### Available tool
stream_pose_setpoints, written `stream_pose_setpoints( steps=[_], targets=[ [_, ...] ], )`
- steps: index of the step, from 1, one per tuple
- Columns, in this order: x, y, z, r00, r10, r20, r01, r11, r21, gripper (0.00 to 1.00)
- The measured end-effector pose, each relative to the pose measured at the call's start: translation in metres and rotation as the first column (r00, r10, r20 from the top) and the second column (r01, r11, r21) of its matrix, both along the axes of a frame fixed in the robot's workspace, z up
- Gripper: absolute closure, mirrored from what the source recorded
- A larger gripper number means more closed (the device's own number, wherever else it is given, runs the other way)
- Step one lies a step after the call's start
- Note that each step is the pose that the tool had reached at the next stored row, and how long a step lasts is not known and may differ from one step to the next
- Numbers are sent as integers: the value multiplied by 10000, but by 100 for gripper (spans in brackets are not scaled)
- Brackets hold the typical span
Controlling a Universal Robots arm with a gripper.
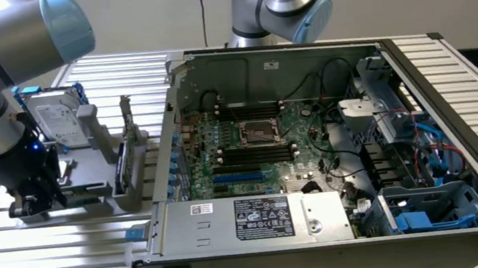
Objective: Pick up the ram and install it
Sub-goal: 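Pick up the ram and move it above insertion slot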
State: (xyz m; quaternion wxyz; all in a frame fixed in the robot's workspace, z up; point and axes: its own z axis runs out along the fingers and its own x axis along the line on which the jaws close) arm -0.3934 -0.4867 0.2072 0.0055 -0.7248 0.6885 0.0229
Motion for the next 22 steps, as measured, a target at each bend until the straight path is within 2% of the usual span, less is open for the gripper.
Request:
stream_pose_setpoints(
  steps=[5,11,16,22],
  targets=[
    [3,-1,108,10000,0,-27,0,10000,22,86],
    [16,-6,299,9999,1,-110,0,10000,56,86],
    [64,-16,508,9999,0,-171,1,10000,78,86],
    [134,-19,782,9998,1,-190,1,10000,82,86]
  ],
)
